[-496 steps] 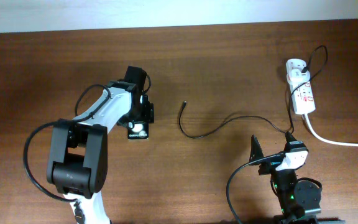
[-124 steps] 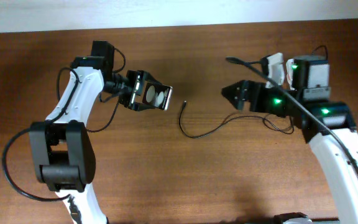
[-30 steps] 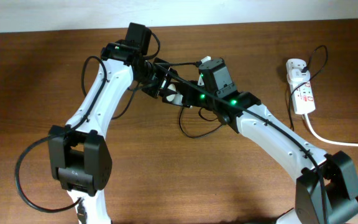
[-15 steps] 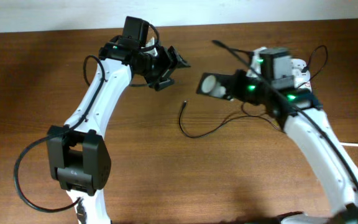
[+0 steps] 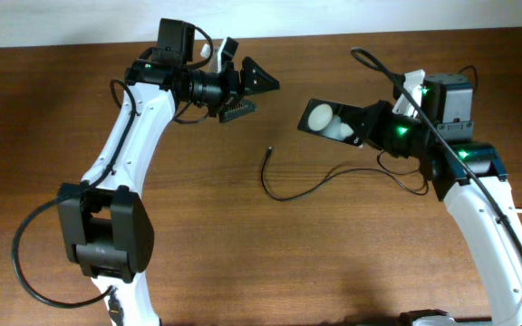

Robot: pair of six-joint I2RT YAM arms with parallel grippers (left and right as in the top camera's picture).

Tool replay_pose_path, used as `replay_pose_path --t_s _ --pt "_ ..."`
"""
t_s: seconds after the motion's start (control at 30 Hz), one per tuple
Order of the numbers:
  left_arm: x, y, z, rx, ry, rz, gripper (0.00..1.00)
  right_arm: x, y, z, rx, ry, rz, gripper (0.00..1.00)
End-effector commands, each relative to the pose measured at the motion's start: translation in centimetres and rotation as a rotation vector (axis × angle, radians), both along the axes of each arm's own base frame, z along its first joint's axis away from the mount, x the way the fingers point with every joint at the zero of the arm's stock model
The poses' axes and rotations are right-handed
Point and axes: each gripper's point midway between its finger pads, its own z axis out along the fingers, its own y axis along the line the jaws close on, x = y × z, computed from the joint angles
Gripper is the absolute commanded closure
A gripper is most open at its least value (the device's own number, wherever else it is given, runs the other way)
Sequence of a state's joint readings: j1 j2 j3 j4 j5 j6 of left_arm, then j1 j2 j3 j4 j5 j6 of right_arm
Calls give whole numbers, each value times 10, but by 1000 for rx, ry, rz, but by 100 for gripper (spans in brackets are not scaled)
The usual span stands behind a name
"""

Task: Plug charger to phone and switch on socket
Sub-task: 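Open the left gripper and pull it back, right gripper holding phone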

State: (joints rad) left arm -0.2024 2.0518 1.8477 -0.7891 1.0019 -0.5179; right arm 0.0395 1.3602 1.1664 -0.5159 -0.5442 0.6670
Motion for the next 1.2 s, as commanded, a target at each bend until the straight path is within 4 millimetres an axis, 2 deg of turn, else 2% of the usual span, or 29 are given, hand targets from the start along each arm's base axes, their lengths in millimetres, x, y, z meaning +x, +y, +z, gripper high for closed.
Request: replay_pose_path --t_s 0.0,0.2,0.37,0.53,0.7,0.9,1.03,1.17 --pt "-4 -5 19 -64 -60 -57 0 1 1 29 51 -93 9 96" --pt "-7 -7 23 -92 -56 -76 1 8 3 45 103 -142 9 96" --pt "-7 -7 23 -95 -56 -78 1 5 -10 51 139 -152 26 96" --pt "-8 -7 24 -100 -64 -87 1 -16 -26 44 116 -171 1 96" --pt "-8 -7 24 -100 -64 -87 1 -30 -27 33 158 -208 -36 96" --pt "-9 -8 25 -107 -63 -91 1 -16 -32 22 417 -223 -187 96" --pt "-9 -8 25 -106 -63 -91 1 -1 -35 29 523 -255 -283 96" --pt "-8 -8 26 -108 -68 -91 1 13 -24 39 555 -316 -361 96"
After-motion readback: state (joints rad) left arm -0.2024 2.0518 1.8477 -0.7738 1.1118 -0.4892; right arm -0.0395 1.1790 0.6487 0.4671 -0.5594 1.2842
